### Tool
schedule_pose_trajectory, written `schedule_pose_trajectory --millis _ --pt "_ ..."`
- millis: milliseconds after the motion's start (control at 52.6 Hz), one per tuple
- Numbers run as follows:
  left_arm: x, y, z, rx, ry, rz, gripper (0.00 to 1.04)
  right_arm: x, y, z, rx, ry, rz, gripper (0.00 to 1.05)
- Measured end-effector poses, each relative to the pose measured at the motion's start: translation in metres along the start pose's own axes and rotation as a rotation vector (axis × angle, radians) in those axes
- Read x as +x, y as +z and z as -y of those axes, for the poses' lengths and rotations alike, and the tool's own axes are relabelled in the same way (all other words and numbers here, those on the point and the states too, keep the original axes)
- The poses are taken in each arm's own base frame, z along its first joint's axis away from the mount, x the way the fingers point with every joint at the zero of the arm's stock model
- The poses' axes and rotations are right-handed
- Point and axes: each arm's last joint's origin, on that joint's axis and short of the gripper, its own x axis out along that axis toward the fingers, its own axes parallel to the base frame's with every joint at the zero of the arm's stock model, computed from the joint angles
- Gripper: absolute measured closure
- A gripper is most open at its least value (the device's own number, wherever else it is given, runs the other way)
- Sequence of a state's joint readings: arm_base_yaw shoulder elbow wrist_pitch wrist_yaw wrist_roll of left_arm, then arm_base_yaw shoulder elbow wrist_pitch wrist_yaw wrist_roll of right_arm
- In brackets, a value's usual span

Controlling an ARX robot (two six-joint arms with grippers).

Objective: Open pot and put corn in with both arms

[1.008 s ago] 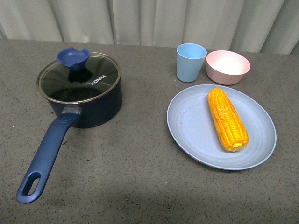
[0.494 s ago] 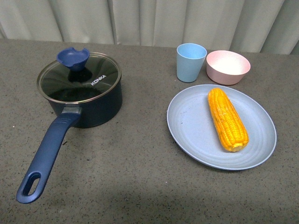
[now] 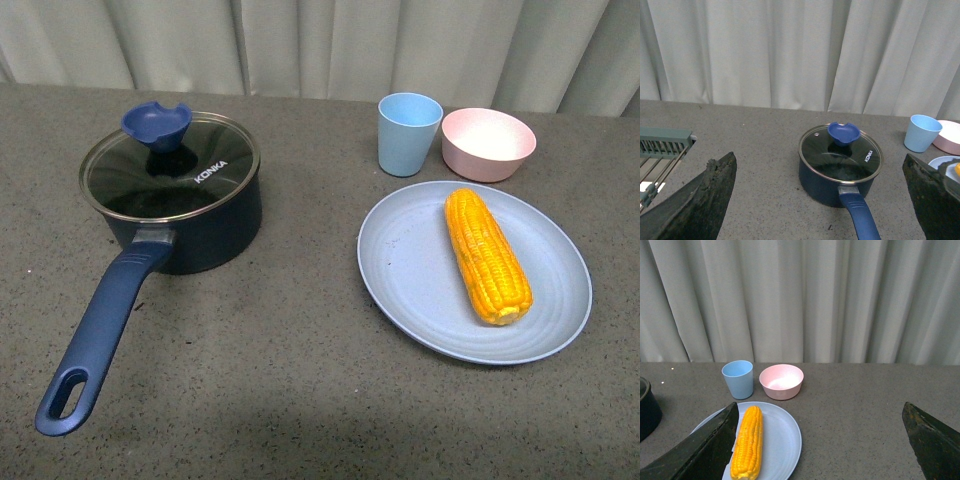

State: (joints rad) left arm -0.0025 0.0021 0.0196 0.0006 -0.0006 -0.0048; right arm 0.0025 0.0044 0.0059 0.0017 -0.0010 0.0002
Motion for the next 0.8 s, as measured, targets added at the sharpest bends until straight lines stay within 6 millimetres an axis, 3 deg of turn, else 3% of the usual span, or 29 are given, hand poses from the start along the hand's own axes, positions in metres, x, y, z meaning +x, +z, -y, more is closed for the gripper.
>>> schedule_pose_trajectory --millis 380,494,684,798 --pt "0.000 0.000 0.000 0.000 0.006 0.000 0.06 0.000 0.000 0.000 0.000 0.000 0.000 0.09" --pt "0.003 0.004 -0.001 -0.032 0.190 0.029 0.06 0.000 0.000 0.000 0.000 -0.001 0.000 0.09" --pt "0.028 0.002 0.003 -0.076 0.191 0.004 0.06 0.000 0.000 0.000 0.000 0.000 0.000 0.09" --pt "0.055 0.003 0.012 -0.109 0.157 0.018 0.06 0.000 0.000 0.000 0.000 0.000 0.000 0.09"
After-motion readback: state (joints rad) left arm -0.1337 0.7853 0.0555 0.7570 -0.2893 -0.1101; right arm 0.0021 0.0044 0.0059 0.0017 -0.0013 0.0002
